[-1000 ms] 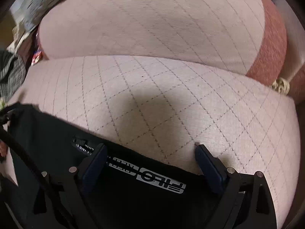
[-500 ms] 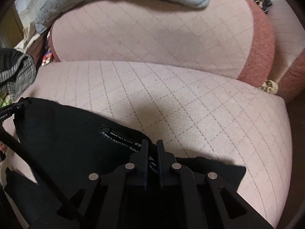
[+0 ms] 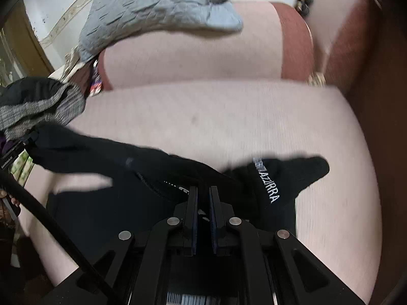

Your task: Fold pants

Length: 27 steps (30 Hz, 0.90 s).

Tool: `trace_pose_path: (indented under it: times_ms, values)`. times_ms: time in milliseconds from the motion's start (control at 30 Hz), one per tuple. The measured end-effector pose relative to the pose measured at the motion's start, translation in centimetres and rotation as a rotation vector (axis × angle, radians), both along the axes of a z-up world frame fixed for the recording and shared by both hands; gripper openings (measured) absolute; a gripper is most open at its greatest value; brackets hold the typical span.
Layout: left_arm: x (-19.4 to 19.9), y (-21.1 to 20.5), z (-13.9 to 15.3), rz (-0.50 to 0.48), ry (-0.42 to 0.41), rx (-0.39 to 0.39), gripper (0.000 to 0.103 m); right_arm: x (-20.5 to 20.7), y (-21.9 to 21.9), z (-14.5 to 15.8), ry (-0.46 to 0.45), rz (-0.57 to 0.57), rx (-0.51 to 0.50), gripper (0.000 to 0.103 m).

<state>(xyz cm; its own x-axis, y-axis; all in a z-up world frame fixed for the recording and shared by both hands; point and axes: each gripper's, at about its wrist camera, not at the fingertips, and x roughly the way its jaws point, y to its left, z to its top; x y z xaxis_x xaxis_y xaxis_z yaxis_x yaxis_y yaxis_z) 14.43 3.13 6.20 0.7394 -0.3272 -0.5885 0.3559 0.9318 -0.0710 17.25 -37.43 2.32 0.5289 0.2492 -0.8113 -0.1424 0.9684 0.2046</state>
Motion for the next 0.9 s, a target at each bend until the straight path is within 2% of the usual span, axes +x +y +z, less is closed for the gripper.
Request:
trace_pose_path:
  times_ms: [133,200,267,300,367,433,500,567,700,800,833,900]
  values:
    - [-7.1,0.2,-2.8,-0.004,0.023,0.047,0.024,-6.4,-0.5,-3.3,0.100,-0.004,0.036,0.008]
    - [-9.8,0.3,-5.2,-0.002,0.076,0.085,0.029,-8.8,-0.1,-5.3,0.166,0.009,0.002,0.010]
    - [-11.7,0.9,-7.4,0.002,0.155,0.101,0.030,-10.8,0.5,-6.8,0.231,0.017,-0.077,0.010]
    - [-12.7,1.7,-8.3,0.014,0.198,0.085,0.031,-11.5,0.7,-7.0,0.242,0.013,-0.113,0.010]
    - [-13.7,3.0,-8.6,0.048,0.226,0.047,0.032,-12.7,0.5,-6.7,0.239,-0.001,-0.148,0.011]
    - [-14.6,4.6,-8.0,0.110,0.227,0.005,0.039,-13.7,0.0,-5.5,0.217,-0.035,-0.148,0.016]
    - [-14.7,6.2,-7.3,0.160,0.222,-0.057,0.056,-14.2,-0.2,-4.2,0.180,-0.067,-0.145,0.022]
    - [-14.2,7.3,-6.7,0.198,0.227,-0.129,0.059,-14.4,0.3,-2.8,0.139,-0.094,-0.122,0.024]
    - [-12.3,7.2,-6.8,0.204,0.281,-0.233,0.060,-13.5,4.9,-0.4,0.071,-0.036,-0.019,0.024]
    - [-11.1,5.5,-8.3,0.200,0.324,-0.280,0.059,-11.8,10.9,1.0,0.049,0.103,0.053,0.025]
    - [-10.8,5.1,-9.2,0.204,0.346,-0.300,0.056,-11.0,13.2,1.4,0.051,0.160,0.076,0.025]
    - [-10.8,4.7,-10.6,0.211,0.382,-0.354,0.033,-10.2,18.2,2.1,0.060,0.264,0.110,0.025]
